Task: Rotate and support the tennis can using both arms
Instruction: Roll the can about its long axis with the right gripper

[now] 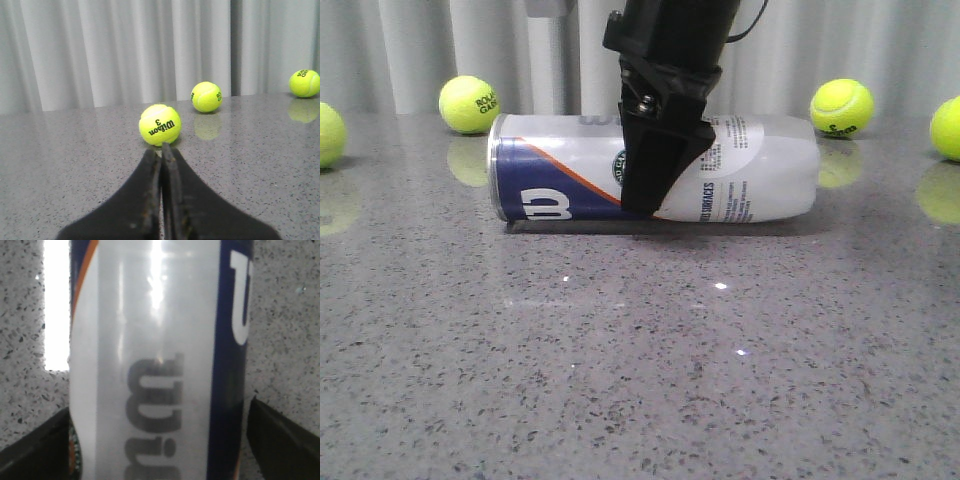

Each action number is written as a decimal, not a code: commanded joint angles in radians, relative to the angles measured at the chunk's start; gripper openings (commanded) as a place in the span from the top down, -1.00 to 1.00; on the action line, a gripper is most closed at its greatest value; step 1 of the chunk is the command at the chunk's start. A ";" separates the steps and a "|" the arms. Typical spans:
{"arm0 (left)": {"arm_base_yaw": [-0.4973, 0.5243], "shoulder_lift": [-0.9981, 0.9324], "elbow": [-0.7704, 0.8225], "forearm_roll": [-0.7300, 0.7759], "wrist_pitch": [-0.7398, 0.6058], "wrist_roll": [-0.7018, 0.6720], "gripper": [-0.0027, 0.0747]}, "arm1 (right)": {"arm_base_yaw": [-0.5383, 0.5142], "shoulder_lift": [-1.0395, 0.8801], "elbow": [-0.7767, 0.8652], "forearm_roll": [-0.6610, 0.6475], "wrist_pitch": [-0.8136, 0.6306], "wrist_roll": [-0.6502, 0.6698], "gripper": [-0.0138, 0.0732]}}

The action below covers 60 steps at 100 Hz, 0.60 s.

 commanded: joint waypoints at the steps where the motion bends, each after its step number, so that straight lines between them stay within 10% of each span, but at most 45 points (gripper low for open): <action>1: 0.002 -0.039 0.047 -0.001 -0.075 -0.010 0.99 | -0.004 -0.072 -0.027 0.008 -0.011 -0.004 -0.81; 60: 0.002 -0.039 0.047 -0.001 -0.075 -0.010 0.99 | -0.004 -0.126 -0.027 0.008 -0.006 -0.004 -0.81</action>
